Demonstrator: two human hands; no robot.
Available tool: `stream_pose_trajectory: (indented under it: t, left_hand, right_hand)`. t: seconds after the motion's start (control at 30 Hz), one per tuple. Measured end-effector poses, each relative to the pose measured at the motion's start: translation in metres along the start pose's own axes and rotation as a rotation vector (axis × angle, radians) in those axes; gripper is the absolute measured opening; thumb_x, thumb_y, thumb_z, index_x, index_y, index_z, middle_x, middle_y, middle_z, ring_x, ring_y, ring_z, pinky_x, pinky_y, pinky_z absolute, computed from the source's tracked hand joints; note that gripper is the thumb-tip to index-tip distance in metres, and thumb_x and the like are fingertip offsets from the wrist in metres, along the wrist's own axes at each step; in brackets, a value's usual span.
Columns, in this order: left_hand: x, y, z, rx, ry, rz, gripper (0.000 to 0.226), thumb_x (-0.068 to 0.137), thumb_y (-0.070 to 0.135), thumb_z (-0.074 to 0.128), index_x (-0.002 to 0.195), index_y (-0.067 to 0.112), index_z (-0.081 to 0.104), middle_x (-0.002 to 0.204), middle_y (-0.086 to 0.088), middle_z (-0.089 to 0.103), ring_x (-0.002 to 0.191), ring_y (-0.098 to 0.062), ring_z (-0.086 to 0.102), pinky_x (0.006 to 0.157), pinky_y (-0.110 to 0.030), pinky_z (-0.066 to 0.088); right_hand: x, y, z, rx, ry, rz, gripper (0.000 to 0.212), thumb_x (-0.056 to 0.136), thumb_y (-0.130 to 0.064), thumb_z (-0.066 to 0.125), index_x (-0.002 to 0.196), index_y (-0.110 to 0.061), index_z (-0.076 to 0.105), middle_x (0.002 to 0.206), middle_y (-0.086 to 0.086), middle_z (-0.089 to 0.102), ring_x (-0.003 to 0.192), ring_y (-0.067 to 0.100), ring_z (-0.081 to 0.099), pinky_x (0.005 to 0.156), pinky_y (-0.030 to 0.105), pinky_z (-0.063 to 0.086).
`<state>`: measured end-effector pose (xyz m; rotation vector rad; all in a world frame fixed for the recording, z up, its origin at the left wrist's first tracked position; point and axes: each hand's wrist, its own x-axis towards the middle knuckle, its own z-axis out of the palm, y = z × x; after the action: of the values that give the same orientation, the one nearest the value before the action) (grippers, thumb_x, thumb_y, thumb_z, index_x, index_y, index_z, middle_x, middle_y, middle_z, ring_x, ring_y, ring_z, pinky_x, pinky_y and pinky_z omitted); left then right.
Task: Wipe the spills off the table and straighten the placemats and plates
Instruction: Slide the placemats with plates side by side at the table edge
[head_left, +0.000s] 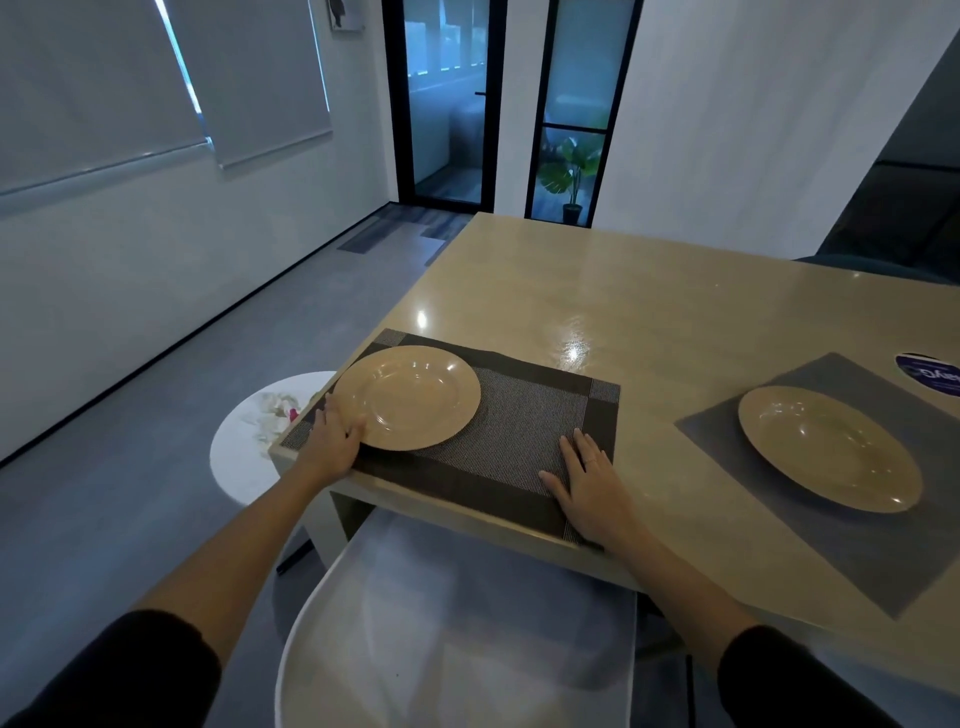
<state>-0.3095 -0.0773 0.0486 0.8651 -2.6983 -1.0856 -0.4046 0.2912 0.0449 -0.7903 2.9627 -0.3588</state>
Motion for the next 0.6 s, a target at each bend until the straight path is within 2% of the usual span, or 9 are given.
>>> stream_pose_trajectory:
  t: [0.07, 0.1, 0.2, 0.27, 0.37, 0.43, 0.5, 0.6]
  left_hand:
    - [-0.001, -0.001, 0.002, -0.045, 0.021, 0.000, 0.102, 0.077, 0.081, 0.025, 0.152, 0.016, 0.001, 0.157, -0.016, 0.021, 0.142, -0.038, 0.027, 0.113, -0.057, 0.028]
    - [-0.006, 0.005, 0.002, -0.053, 0.028, 0.007, 0.096, 0.082, 0.074, 0.029, 0.152, 0.013, 0.002, 0.156, -0.016, 0.024, 0.141, -0.038, 0.029, 0.113, -0.057, 0.029]
    - [-0.018, 0.019, 0.003, -0.077, 0.102, 0.024, 0.065, 0.098, 0.037, 0.041, 0.149, 0.005, 0.015, 0.145, -0.019, 0.042, 0.132, -0.039, 0.043, 0.109, -0.052, 0.037]
    - [-0.021, 0.025, 0.002, -0.066, 0.229, 0.024, 0.047, 0.097, 0.022, 0.044, 0.139, 0.002, 0.036, 0.130, -0.020, 0.055, 0.120, -0.039, 0.053, 0.102, -0.050, 0.044]
    - [-0.018, 0.034, 0.000, -0.084, 0.344, 0.021, 0.033, 0.094, 0.018, 0.044, 0.122, 0.003, 0.053, 0.115, -0.019, 0.063, 0.107, -0.037, 0.060, 0.094, -0.049, 0.050]
    - [-0.011, 0.039, 0.000, -0.130, 0.286, -0.056, 0.029, 0.095, 0.014, 0.043, 0.116, -0.001, 0.056, 0.111, -0.020, 0.063, 0.105, -0.037, 0.060, 0.093, -0.048, 0.049]
    - [-0.007, 0.048, 0.002, -0.210, 0.184, -0.144, 0.029, 0.094, 0.010, 0.043, 0.118, -0.001, 0.056, 0.111, -0.020, 0.063, 0.103, -0.035, 0.061, 0.090, -0.046, 0.052]
    - [-0.009, 0.066, 0.009, -0.342, 0.079, -0.209, 0.037, 0.095, 0.007, 0.048, 0.132, 0.005, 0.047, 0.113, -0.019, 0.064, 0.084, -0.023, 0.065, 0.066, -0.030, 0.056]
  right_hand:
    - [0.000, 0.000, -0.001, 0.004, -0.003, -0.002, 0.114, 0.065, -0.082, -0.021, 0.151, -0.015, 0.011, 0.161, 0.006, 0.004, 0.148, 0.021, 0.001, 0.120, 0.036, 0.006]
    - [0.000, 0.000, -0.001, 0.007, -0.009, -0.002, 0.114, 0.065, -0.082, -0.020, 0.152, -0.015, 0.011, 0.161, 0.006, 0.004, 0.148, 0.021, 0.001, 0.120, 0.036, 0.005]
    - [0.000, 0.000, -0.002, 0.025, -0.026, -0.009, 0.109, 0.068, -0.081, -0.015, 0.152, -0.015, 0.011, 0.161, 0.006, 0.004, 0.148, 0.021, 0.000, 0.119, 0.036, 0.004]
    - [0.001, -0.001, -0.004, 0.033, -0.020, -0.005, 0.092, 0.081, -0.073, 0.003, 0.151, -0.014, 0.016, 0.160, 0.007, 0.008, 0.148, 0.022, 0.003, 0.119, 0.037, 0.006]
    - [0.004, -0.005, -0.008, 0.047, 0.049, -0.027, 0.061, 0.096, -0.050, 0.036, 0.145, -0.014, 0.033, 0.154, 0.008, 0.028, 0.144, 0.025, 0.021, 0.117, 0.038, 0.023]
    - [0.008, -0.011, -0.013, 0.121, 0.072, -0.051, 0.052, 0.096, -0.040, 0.045, 0.141, -0.013, 0.040, 0.147, 0.007, 0.038, 0.136, 0.024, 0.034, 0.109, 0.035, 0.034]
    - [0.013, -0.022, -0.017, 0.280, 0.091, -0.050, 0.048, 0.096, -0.034, 0.049, 0.137, -0.011, 0.044, 0.138, 0.008, 0.047, 0.127, 0.023, 0.044, 0.102, 0.031, 0.040]
    - [0.025, -0.038, -0.025, 0.586, 0.155, 0.082, 0.043, 0.095, -0.027, 0.054, 0.132, -0.007, 0.050, 0.121, 0.009, 0.059, 0.106, 0.019, 0.057, 0.087, 0.024, 0.043]
